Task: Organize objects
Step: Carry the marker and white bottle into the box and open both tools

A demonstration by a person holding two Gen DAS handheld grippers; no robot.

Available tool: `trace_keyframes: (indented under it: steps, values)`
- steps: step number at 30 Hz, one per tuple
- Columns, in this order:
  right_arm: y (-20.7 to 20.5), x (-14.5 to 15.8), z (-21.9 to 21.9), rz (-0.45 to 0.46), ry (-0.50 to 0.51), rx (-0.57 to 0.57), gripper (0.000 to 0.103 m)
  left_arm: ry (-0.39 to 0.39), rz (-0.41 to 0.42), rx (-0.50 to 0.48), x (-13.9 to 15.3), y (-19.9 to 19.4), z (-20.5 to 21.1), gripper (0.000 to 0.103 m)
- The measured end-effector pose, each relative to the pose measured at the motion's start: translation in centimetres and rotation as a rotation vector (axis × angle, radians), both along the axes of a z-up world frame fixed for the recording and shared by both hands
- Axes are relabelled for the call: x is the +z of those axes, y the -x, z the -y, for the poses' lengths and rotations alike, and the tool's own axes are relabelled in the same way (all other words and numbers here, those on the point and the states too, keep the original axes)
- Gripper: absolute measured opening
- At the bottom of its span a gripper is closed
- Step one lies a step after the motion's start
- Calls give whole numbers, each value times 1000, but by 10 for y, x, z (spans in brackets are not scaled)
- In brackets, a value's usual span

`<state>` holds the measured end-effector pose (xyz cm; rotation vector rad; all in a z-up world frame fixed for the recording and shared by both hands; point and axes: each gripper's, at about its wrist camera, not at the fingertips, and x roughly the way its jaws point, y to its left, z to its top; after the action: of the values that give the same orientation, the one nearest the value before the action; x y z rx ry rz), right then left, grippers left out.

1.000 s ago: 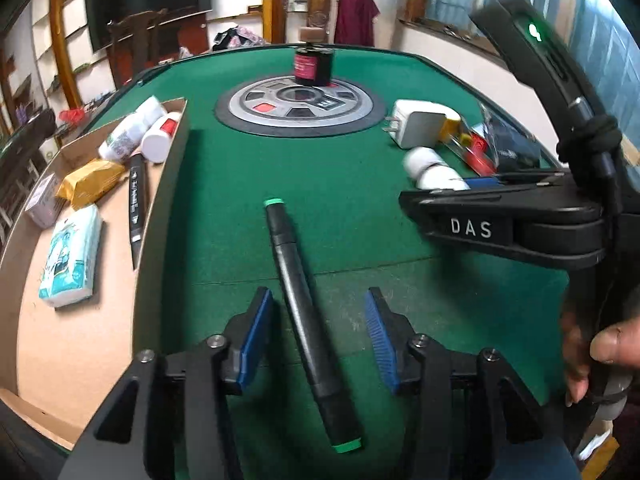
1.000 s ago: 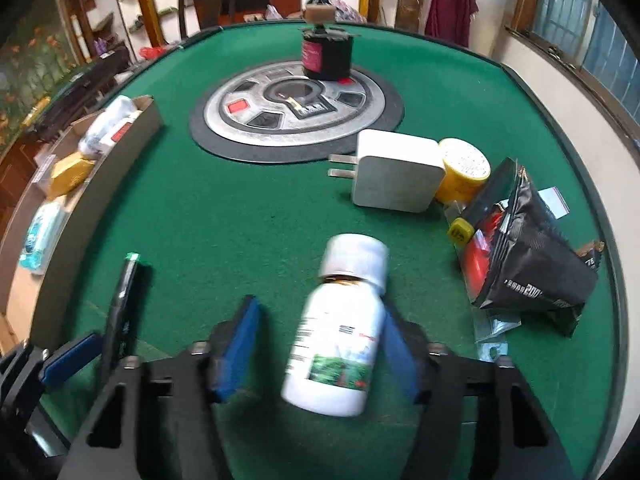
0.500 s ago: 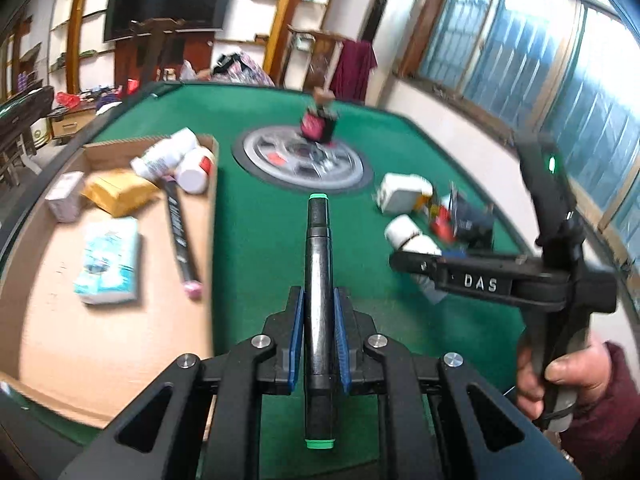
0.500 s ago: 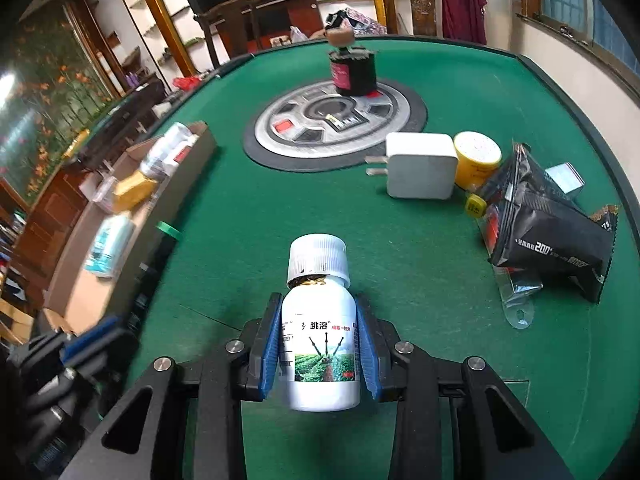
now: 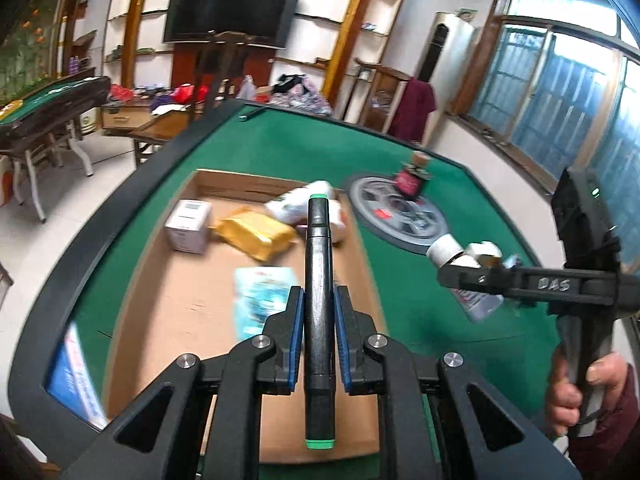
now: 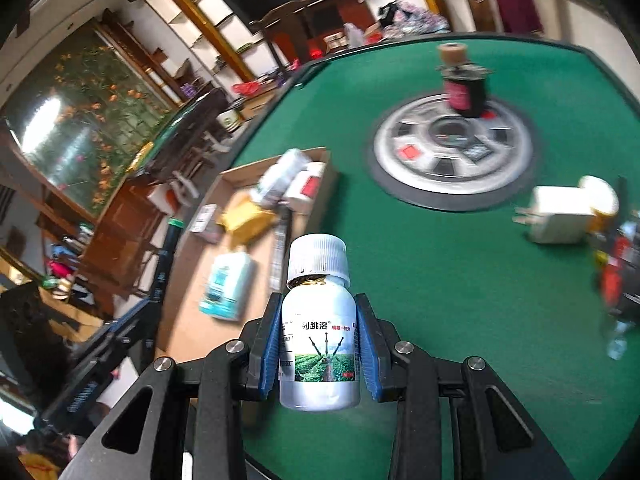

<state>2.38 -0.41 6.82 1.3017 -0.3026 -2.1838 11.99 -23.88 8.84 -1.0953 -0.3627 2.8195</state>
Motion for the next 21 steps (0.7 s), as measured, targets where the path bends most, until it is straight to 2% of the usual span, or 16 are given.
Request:
trace_keyframes:
  steps: [6, 11, 15, 21]
  values:
    - [16, -6, 65, 52, 23, 78, 38, 4, 95, 67, -24, 25, 41, 14]
    - [33, -27, 111, 112, -3, 110, 38, 20, 188, 97, -42, 52, 60, 14]
    - [41, -43, 130, 127, -51, 110, 38, 2, 254, 104, -57, 67, 70, 14]
    - [55, -55, 145, 127, -102, 84, 38, -6, 277, 100, -64, 79, 68, 15]
